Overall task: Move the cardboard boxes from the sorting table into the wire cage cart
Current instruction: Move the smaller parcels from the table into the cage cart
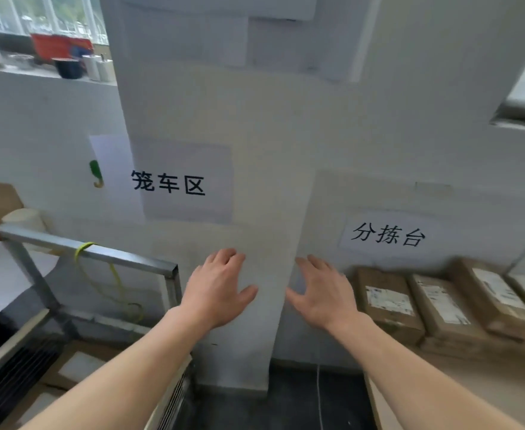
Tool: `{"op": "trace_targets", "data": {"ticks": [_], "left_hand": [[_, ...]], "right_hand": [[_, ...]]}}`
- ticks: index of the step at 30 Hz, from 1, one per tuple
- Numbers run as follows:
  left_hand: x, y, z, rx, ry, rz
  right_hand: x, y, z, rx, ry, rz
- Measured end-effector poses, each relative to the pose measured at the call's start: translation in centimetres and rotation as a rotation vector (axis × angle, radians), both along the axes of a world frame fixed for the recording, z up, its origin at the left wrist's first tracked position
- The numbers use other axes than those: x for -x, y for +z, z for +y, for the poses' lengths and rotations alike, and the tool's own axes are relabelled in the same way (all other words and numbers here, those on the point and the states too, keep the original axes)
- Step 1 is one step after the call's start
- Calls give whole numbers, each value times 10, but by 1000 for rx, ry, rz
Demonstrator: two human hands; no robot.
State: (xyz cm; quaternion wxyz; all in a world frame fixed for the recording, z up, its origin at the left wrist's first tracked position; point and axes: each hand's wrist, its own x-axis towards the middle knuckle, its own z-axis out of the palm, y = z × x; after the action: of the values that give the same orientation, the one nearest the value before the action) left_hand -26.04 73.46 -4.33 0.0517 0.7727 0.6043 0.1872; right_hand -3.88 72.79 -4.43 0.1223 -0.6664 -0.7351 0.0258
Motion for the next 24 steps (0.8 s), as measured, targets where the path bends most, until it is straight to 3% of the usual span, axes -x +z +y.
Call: {"op": "trace_targets", "data": {"ticks": [13, 24], "left_hand": [[-65, -5, -10, 13, -338, -17], [-127, -21, -2, 78, -492, -47]], "right_hand": [[-70, 2, -81, 26, -398, -66], [-132, -15, -116, 21, -624, 8]]}}
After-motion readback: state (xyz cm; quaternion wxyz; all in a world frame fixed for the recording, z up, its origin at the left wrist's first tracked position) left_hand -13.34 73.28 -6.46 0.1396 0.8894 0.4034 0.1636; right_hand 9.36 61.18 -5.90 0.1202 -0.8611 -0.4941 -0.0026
